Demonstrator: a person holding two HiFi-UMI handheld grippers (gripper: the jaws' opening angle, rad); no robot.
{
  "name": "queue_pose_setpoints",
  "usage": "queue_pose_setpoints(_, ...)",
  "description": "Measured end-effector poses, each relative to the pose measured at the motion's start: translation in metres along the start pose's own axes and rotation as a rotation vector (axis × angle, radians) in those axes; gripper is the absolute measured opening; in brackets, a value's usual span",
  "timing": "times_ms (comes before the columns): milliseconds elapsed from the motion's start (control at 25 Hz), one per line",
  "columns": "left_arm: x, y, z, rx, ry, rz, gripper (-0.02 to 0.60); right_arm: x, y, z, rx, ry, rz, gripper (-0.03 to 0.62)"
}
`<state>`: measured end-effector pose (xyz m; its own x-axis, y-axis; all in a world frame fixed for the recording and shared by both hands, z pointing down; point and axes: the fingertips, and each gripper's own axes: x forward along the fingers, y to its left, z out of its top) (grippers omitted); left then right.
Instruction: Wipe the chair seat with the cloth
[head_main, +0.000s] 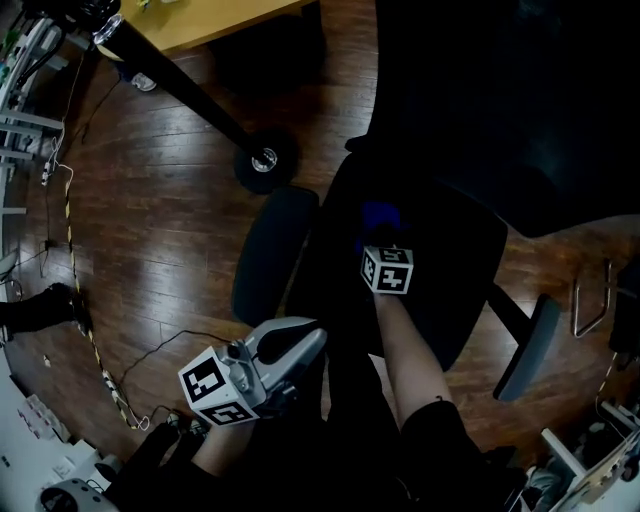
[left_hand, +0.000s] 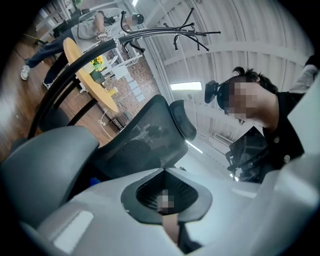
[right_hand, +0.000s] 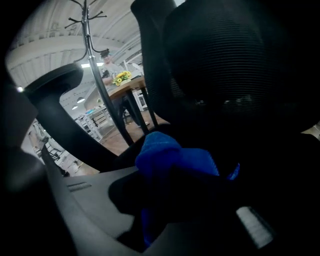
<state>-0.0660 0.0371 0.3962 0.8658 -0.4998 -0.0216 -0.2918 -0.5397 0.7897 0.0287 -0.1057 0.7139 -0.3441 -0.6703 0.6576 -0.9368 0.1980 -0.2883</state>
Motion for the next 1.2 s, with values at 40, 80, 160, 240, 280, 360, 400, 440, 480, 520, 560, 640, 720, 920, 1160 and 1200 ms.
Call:
queue_pose_setpoints(40,0.002,-0.001,-0.002,0.000,0.008,-0.005,-0.008,-0.007,-0.014,-0.004,0.015,0.001,-0.022,0.062)
queue_pose_setpoints(80,0.006,-0.003,-0.004,0.000,0.018,-0.013,-0.008,-0.015,-0.030,-0.009,0.029,0.005,-0.045,0.063)
queue_pose_setpoints(160,0.015,-0.008,-0.011,0.003,0.041,-0.032,-0.008,-0.034,-0.063,-0.019,0.052,0.012,-0.089,0.062)
queue_pose_setpoints(240,0.027,-0.012,-0.017,0.011,0.064,-0.053,-0.008,-0.054,-0.098,-0.026,0.074,0.013,-0.134,0.063)
queue_pose_setpoints(280,0.033,-0.014,-0.019,0.015,0.074,-0.063,-0.008,-0.066,-0.116,-0.028,0.085,0.014,-0.161,0.063)
queue_pose_setpoints(360,0.044,-0.018,-0.024,0.019,0.095,-0.082,-0.008,-0.093,-0.152,-0.030,0.100,0.019,-0.226,0.063)
queue_pose_setpoints(400,0.049,-0.020,-0.026,0.019,0.106,-0.090,-0.008,-0.108,-0.169,-0.031,0.108,0.021,-0.259,0.063)
queue_pose_setpoints(440,0.053,-0.023,-0.028,0.020,0.116,-0.098,-0.008,-0.122,-0.186,-0.034,0.118,0.021,-0.291,0.061)
queue_pose_setpoints(480,0.057,-0.025,-0.030,0.021,0.124,-0.104,-0.008,-0.135,-0.204,-0.039,0.132,0.017,-0.323,0.061)
queue_pose_setpoints(520,0.061,-0.028,-0.032,0.021,0.131,-0.111,-0.008,-0.147,-0.220,-0.044,0.149,0.011,-0.353,0.061)
queue_pose_setpoints(560,0.064,-0.031,-0.034,0.023,0.138,-0.117,-0.008,-0.157,-0.233,-0.047,0.162,0.005,-0.380,0.061)
queue_pose_setpoints(640,0.069,-0.035,-0.038,0.026,0.151,-0.126,-0.008,-0.171,-0.245,-0.050,0.163,-0.002,-0.412,0.061)
queue_pose_setpoints(720,0.072,-0.038,-0.041,0.028,0.159,-0.127,-0.008,-0.177,-0.245,-0.049,0.154,-0.004,-0.427,0.061)
queue_pose_setpoints(920,0.075,-0.044,-0.043,0.035,0.145,-0.126,-0.008,-0.186,-0.244,-0.039,0.171,-0.070,-0.356,0.063)
queue_pose_setpoints(1160,0.058,-0.033,-0.032,0.033,0.081,-0.091,-0.008,-0.165,-0.174,-0.031,0.252,-0.167,-0.174,0.063)
queue_pose_setpoints(1200,0.055,-0.030,-0.029,0.032,0.070,-0.085,-0.008,-0.151,-0.147,-0.031,0.258,-0.164,-0.124,0.063)
